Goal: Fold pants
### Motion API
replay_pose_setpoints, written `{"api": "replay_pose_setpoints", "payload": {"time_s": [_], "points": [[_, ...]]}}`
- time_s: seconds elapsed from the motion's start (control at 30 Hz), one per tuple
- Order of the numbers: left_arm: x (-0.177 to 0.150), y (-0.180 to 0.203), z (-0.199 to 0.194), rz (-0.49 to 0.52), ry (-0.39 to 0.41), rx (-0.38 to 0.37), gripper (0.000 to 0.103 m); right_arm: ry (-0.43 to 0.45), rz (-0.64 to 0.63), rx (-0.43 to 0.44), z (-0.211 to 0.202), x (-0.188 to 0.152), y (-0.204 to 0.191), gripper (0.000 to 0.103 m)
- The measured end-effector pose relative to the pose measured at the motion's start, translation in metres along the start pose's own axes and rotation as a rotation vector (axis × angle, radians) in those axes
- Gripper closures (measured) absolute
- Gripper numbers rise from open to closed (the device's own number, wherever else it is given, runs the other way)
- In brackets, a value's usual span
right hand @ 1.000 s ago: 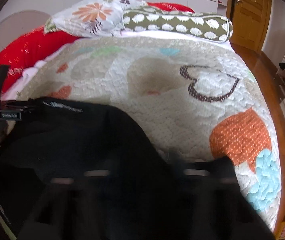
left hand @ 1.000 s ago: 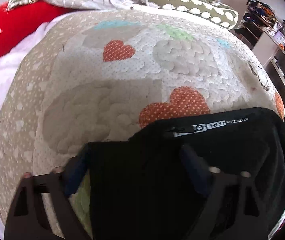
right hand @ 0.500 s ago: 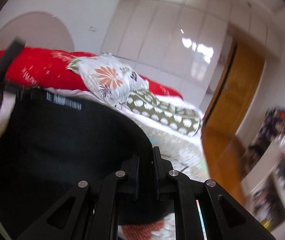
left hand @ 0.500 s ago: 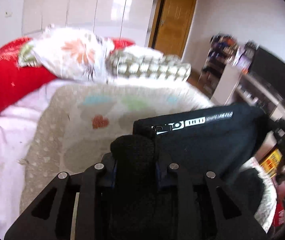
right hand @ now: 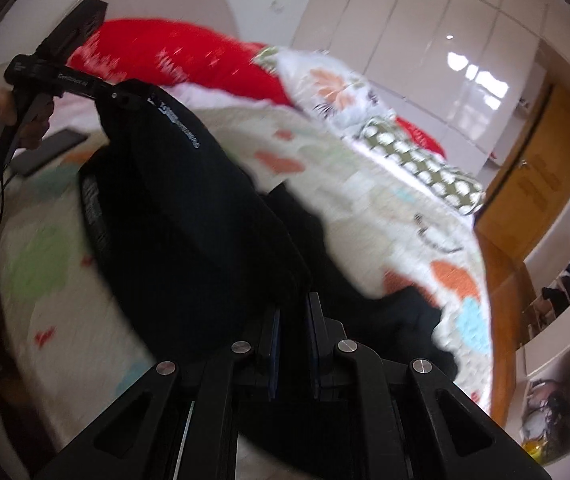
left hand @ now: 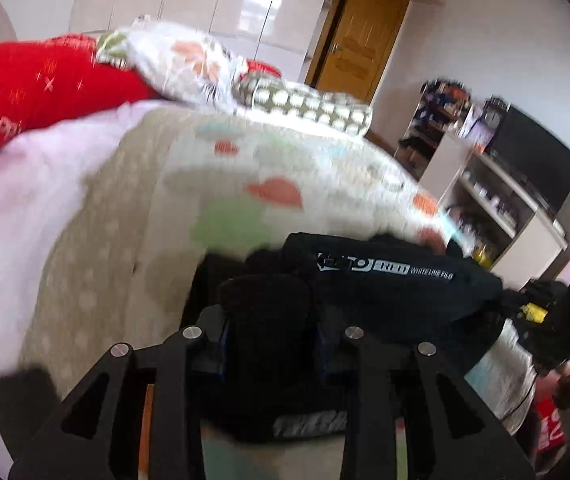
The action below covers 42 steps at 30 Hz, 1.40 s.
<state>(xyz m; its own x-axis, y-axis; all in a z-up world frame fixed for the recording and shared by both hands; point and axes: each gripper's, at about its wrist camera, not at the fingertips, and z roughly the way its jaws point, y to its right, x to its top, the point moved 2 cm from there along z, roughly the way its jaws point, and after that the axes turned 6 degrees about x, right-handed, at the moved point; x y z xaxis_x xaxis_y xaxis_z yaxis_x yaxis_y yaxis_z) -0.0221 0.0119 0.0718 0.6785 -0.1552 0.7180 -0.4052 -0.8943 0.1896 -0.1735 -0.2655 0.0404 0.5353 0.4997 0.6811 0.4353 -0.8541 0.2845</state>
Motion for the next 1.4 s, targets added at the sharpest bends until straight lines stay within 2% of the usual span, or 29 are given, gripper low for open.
{"api": "replay_pose_setpoints", "payload": {"time_s": [0.03, 0.13, 0.17, 0.2, 0.23, 0.27, 0.3, 0.43, 0.53, 0.63, 0.77, 0.9, 0.97, 1.0, 1.03, 1.1, 1.17, 1.3, 1.4], "points": [[-0.006, 0.002, 0.001, 0.008, -0.010, 0.010, 0.071, -0.023, -0.004, 0.007, 0.003, -0.007, -0.006, 0.092], [-0.022, 0.007, 0.004, 0.035, -0.016, 0.050, 0.060, -0.099, -0.001, 0.027, 0.015, -0.019, -0.011, 0.090], [-0.026, 0.007, 0.004, 0.035, -0.014, 0.048, 0.050, -0.116, 0.009, 0.035, 0.016, -0.024, -0.011, 0.089], [-0.028, 0.005, 0.004, 0.021, -0.023, 0.030, 0.040, -0.130, 0.019, 0.047, 0.018, -0.024, -0.010, 0.080], [-0.028, 0.001, 0.003, -0.001, -0.035, 0.003, 0.035, -0.141, 0.036, 0.080, 0.015, -0.025, -0.010, 0.068], [-0.029, -0.003, 0.001, -0.023, -0.045, -0.018, 0.025, -0.138, 0.046, 0.098, 0.012, -0.025, -0.009, 0.063], [-0.027, -0.009, -0.002, -0.048, -0.044, -0.036, 0.022, -0.123, 0.057, 0.120, 0.006, -0.025, -0.009, 0.055], [-0.012, -0.037, -0.023, -0.184, 0.046, -0.076, 0.016, -0.021, 0.115, 0.231, -0.020, -0.005, -0.009, 0.047], [-0.007, -0.051, -0.025, -0.256, 0.059, -0.044, 0.015, 0.071, 0.141, 0.289, -0.024, 0.021, -0.018, 0.035], [-0.007, -0.054, -0.014, -0.291, 0.009, -0.041, 0.015, 0.107, 0.122, 0.353, -0.005, 0.053, -0.040, 0.035], [-0.008, -0.047, 0.006, -0.229, -0.079, -0.012, 0.015, 0.081, 0.071, 0.451, 0.032, 0.083, -0.085, 0.035], [-0.007, -0.036, 0.025, -0.160, -0.161, -0.039, 0.015, 0.077, -0.034, 0.400, 0.061, 0.106, -0.118, 0.035], [-0.005, -0.030, 0.033, -0.136, -0.190, -0.054, 0.015, 0.084, -0.062, 0.375, 0.074, 0.116, -0.126, 0.037], [-0.003, -0.029, 0.036, -0.133, -0.200, -0.060, 0.015, 0.065, -0.061, 0.379, 0.082, 0.120, -0.128, 0.042], [-0.002, -0.029, 0.038, -0.136, -0.204, -0.065, 0.015, 0.042, -0.049, 0.385, 0.090, 0.125, -0.127, 0.065], [0.003, -0.032, 0.040, -0.165, -0.209, -0.054, 0.015, 0.034, 0.007, 0.412, 0.096, 0.133, -0.119, 0.091], [0.009, -0.040, 0.035, -0.209, -0.181, -0.050, 0.015, 0.068, 0.106, 0.432, 0.092, 0.143, -0.096, 0.092], [0.019, -0.060, 0.006, -0.300, -0.092, -0.084, 0.015, 0.132, 0.239, 0.391, 0.078, 0.155, -0.050, 0.092], [0.021, -0.068, -0.017, -0.317, -0.038, -0.159, 0.015, 0.156, 0.335, 0.341, 0.074, 0.162, -0.017, 0.094]]}}
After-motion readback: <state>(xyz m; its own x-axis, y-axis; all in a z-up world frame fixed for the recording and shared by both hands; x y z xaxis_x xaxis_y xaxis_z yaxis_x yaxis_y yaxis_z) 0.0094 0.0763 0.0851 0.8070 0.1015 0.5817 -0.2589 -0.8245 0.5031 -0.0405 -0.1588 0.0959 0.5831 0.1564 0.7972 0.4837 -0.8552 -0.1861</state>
